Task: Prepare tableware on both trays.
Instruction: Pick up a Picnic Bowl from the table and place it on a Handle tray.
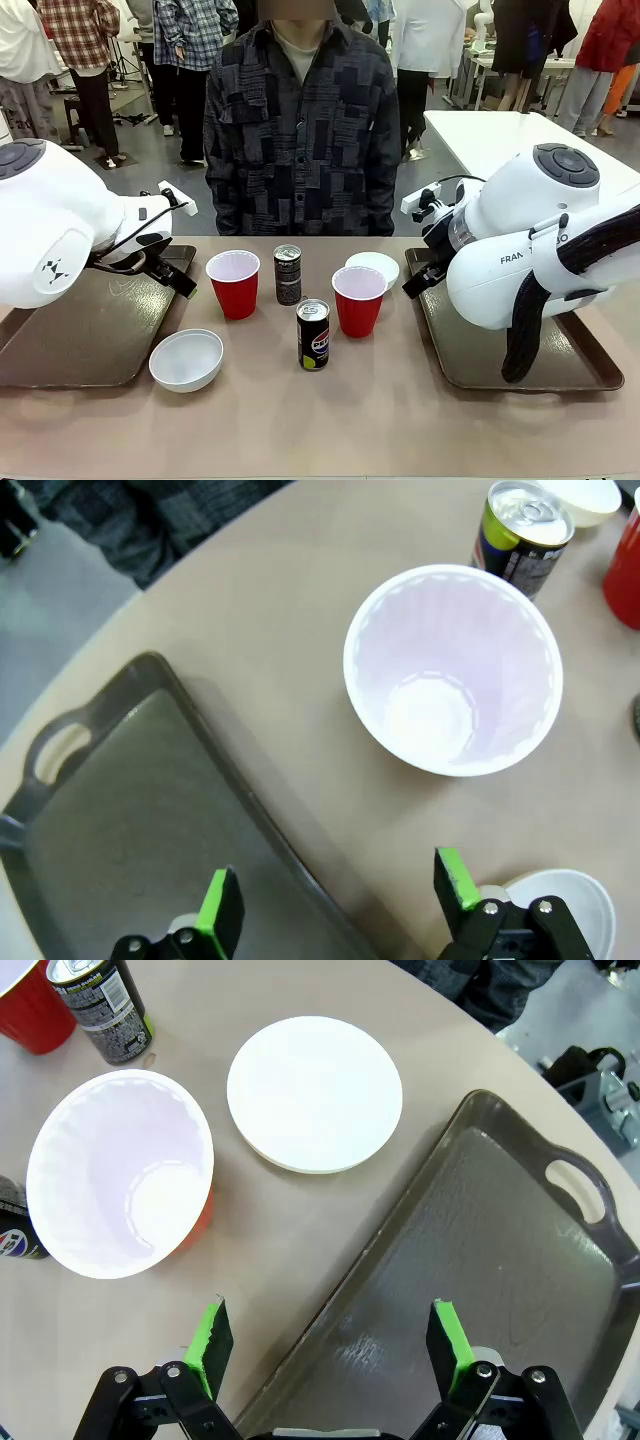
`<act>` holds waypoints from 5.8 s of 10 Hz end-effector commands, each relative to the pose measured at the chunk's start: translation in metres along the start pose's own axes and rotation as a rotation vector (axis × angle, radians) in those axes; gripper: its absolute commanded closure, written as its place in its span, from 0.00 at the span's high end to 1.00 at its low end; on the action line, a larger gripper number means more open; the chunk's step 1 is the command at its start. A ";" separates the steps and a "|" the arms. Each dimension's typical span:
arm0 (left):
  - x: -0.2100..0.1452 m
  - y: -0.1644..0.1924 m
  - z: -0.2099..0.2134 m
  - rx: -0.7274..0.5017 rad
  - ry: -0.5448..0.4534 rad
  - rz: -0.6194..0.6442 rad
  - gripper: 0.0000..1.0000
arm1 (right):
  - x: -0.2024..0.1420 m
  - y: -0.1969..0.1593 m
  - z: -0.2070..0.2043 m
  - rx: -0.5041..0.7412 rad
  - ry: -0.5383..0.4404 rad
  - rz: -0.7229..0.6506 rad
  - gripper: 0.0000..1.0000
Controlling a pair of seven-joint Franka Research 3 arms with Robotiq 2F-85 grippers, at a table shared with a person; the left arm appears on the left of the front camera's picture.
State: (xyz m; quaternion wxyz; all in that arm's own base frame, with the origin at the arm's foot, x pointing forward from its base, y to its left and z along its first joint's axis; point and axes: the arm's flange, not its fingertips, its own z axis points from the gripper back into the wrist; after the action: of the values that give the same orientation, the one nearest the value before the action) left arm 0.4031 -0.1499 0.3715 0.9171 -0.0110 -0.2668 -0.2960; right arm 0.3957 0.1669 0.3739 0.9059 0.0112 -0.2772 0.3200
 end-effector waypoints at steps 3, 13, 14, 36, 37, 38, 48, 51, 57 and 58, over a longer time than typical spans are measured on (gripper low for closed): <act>-0.045 -0.010 0.046 -0.033 -0.050 -0.076 1.00 | -0.043 0.009 0.043 -0.018 0.012 0.040 1.00; -0.206 -0.057 0.152 0.065 0.224 -0.088 1.00 | -0.213 0.048 0.099 -0.138 0.365 -0.144 1.00; -0.045 0.007 0.188 -0.129 0.240 -0.075 1.00 | -0.056 -0.020 0.132 0.084 0.428 -0.202 1.00; -0.254 0.211 0.217 -0.691 -0.283 0.535 1.00 | -0.313 -0.207 0.153 0.891 -0.040 -0.771 1.00; -0.262 0.221 0.222 -0.682 -0.312 0.570 1.00 | -0.322 -0.216 0.159 0.901 -0.079 -0.783 1.00; -0.271 0.234 0.224 -0.678 -0.336 0.609 1.00 | -0.329 -0.223 0.163 0.902 -0.098 -0.806 1.00; -0.308 0.243 0.238 -0.664 -0.428 0.711 1.00 | -0.381 -0.257 0.188 0.875 -0.216 -0.942 1.00; -0.294 0.228 0.233 -0.649 -0.404 0.704 1.00 | -0.378 -0.256 0.182 0.870 -0.192 -0.940 1.00; -0.297 0.236 0.235 -0.666 -0.372 0.708 1.00 | -0.381 -0.252 0.186 0.865 -0.171 -0.959 1.00; -0.297 0.236 0.235 -0.666 -0.372 0.708 1.00 | -0.381 -0.252 0.186 0.865 -0.171 -0.959 1.00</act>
State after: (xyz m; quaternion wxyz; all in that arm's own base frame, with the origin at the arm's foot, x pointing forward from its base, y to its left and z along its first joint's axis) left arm 0.2175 0.2443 0.4578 0.8476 -0.4421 -0.2919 -0.0302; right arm 0.2081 -0.2884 0.3771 0.8382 0.5209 -0.1567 -0.0400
